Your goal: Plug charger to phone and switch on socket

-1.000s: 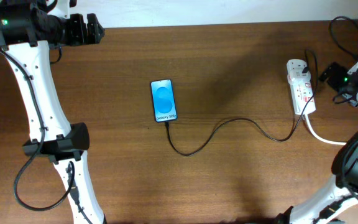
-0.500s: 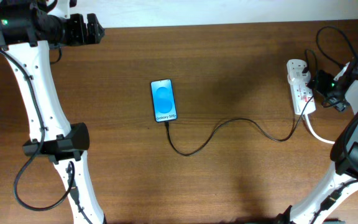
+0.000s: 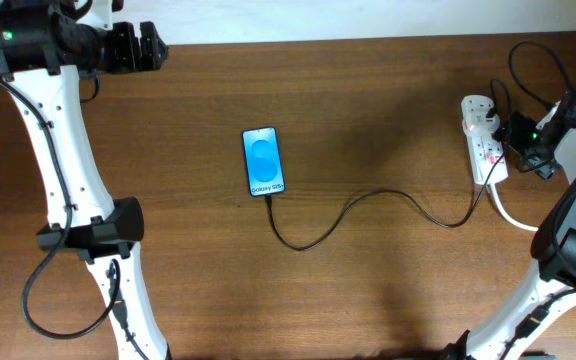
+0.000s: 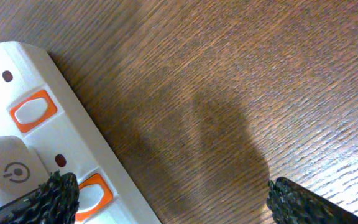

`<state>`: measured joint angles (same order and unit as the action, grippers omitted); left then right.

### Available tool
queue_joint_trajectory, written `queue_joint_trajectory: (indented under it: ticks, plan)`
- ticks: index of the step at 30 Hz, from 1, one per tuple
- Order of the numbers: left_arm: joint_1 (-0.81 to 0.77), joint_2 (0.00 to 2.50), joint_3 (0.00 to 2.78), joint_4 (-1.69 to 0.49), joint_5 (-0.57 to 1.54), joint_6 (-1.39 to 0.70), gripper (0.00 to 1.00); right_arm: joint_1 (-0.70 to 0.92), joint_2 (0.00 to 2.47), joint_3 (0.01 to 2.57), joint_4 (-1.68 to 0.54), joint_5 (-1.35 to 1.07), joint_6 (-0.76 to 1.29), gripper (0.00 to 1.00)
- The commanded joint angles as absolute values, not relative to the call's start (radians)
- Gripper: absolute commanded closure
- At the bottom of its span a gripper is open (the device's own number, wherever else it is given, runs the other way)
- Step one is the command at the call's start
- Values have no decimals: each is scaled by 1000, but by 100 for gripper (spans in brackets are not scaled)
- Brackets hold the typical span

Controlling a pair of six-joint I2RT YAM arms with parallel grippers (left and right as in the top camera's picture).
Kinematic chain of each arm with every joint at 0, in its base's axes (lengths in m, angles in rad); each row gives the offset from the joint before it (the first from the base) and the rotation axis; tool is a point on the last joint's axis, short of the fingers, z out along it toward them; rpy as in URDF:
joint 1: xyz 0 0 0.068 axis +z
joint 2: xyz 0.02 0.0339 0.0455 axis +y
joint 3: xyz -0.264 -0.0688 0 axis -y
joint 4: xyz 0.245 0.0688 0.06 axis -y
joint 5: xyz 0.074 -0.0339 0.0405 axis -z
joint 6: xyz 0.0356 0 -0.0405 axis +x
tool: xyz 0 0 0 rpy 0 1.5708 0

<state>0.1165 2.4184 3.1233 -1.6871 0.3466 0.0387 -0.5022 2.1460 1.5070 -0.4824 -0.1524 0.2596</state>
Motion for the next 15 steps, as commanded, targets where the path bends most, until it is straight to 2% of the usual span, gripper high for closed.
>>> queue_joint_trajectory:
  ticks: [1, 15]
  plan:
    - [119, 2420, 3128, -1688, 340, 54, 1, -484, 2167, 1470, -523, -207, 244, 0]
    - [119, 2420, 3128, -1688, 339, 54, 0, -521, 2133, 1534, -611, -142, 256, 1]
